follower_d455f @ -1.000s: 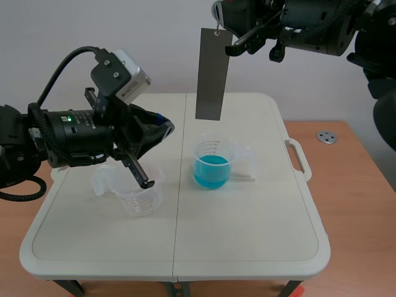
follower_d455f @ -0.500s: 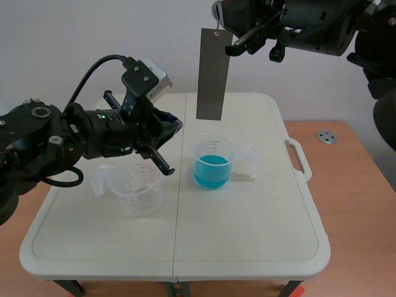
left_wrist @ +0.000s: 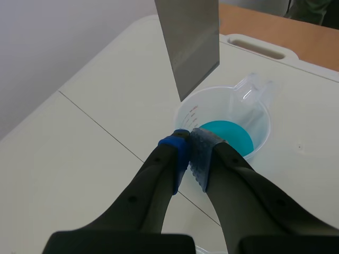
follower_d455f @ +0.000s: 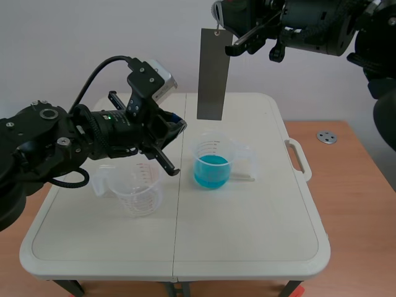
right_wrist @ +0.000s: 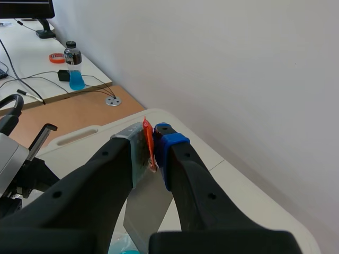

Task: Hold the metal plate by the orange handle, dip it into the blue solution, take it out and point at it, then put the plate back in the beaker on the left.
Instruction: 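Raise the plate and point at it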

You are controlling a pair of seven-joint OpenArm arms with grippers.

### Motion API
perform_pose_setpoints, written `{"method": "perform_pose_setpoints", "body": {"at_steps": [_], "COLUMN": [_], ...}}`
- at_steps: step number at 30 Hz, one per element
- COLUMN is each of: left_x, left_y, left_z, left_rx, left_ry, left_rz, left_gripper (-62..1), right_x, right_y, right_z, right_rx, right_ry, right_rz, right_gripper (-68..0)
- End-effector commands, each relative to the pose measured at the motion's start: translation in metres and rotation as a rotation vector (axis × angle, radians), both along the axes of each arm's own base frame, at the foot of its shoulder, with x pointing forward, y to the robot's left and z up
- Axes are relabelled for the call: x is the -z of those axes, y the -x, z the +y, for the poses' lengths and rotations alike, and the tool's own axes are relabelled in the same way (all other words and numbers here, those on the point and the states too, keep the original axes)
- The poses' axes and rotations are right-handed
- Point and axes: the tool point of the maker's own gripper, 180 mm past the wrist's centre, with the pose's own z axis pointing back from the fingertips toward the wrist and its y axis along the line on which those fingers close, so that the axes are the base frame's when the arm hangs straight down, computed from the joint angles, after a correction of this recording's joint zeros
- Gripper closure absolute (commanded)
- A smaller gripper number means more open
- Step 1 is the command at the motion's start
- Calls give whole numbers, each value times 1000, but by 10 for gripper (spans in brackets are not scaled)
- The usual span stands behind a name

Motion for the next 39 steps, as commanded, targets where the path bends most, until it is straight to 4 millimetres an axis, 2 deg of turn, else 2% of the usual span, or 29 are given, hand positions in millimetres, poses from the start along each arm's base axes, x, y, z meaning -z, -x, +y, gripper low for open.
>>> {"method": "perform_pose_setpoints", "body": {"at_steps": [1,9,14,19,23,26,30,33,36,39], "left_x": [-13,-14,-20,-35,-52,-55,-52,-46,-34,-19], "left_y": [-4,-6,-10,-4,5,15,28,41,58,77], "left_z": [-3,-1,29,82,136,177,229,257,277,287], "left_rx": [4,-6,-79,-153,-225,-278,-371,-434,-475,-492], "left_ry": [18,18,59,76,80,28,-75,-130,-185,-214], "left_rz": [-38,-42,-54,-65,-70,-64,-59,-47,-22,29], "left_gripper": [-14,-14,-15,-15,-15,-15,-15,-15,-14,-15], "right_x": [-19,-19,-19,-20,-20,-20,-20,-20,-20,-20], "right_y": [2,2,2,2,2,2,2,2,2,2], "right_z": [2,2,2,3,3,3,3,3,3,3], "right_rx": [-21,-21,-21,-22,-22,-22,-22,-22,-22,-22], "right_ry": [-26,-25,-27,-28,-28,-28,-28,-28,-29,-29], "right_rz": [-53,-53,-53,-53,-53,-53,-53,-53,-54,-54], "right_gripper": [-15,-15,-15,-15,-15,-15,-15,-15,-15,-15]}}
